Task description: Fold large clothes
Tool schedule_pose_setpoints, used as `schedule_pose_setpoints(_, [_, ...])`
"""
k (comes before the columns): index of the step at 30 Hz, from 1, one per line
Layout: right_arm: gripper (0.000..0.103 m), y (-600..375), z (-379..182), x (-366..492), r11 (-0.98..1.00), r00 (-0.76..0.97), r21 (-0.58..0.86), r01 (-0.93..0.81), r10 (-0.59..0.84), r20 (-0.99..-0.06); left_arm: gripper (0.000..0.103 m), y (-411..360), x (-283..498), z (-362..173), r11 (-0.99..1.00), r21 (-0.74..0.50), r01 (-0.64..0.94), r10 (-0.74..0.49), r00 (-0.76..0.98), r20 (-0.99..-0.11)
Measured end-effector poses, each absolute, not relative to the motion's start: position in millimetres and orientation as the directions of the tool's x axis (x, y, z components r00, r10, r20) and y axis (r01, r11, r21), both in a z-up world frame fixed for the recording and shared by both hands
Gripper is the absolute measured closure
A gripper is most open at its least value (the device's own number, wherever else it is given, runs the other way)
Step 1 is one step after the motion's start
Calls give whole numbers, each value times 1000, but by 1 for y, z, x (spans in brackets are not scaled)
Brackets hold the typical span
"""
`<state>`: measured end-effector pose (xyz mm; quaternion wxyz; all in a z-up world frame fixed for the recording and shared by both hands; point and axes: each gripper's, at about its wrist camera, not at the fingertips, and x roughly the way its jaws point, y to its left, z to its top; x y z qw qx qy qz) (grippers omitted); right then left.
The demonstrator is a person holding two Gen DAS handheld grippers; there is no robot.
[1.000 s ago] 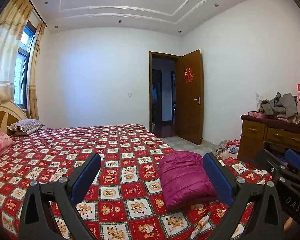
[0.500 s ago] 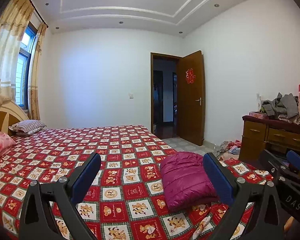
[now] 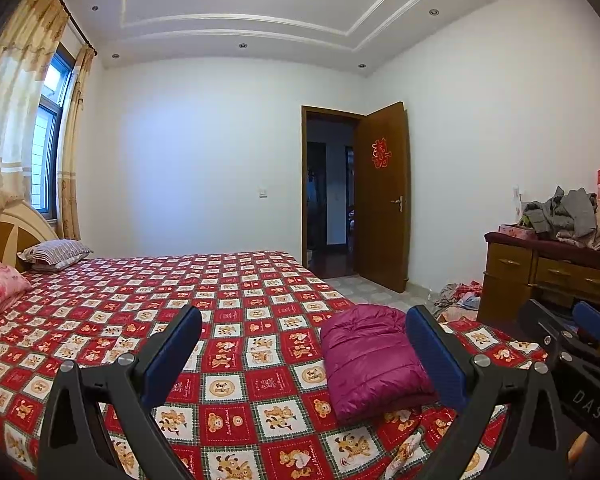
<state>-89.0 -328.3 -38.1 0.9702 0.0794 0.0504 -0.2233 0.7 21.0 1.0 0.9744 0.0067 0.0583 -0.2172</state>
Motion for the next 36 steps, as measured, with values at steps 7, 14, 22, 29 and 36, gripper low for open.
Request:
schedule_pose_setpoints(7, [11, -328, -38, -90, 888, 896, 130, 440, -424, -133, 1, 23, 1, 2, 906, -17, 422, -421, 900, -115])
schedule_pose_setpoints(14, [11, -328, -37, -90, 888, 895, 130, 441, -425, -132, 1, 23, 2, 3, 907, -16, 420, -419, 900, -115])
schedule_pose_setpoints(22, [11, -327, -37, -90, 887, 895, 131, 442, -427, -131, 1, 23, 3, 3, 909, -18, 416, -415, 902, -119])
schedule_pose_setpoints(29, [11, -328, -36, -92, 886, 894, 137, 443, -428, -130, 1, 26, 5, 7, 913, -24, 408, -408, 906, -112])
schedule_pose_setpoints(36, [10, -324, -35, -94, 884, 893, 132, 448, -433, -124, 1, 26, 6, 10, 908, -19, 418, -417, 903, -102])
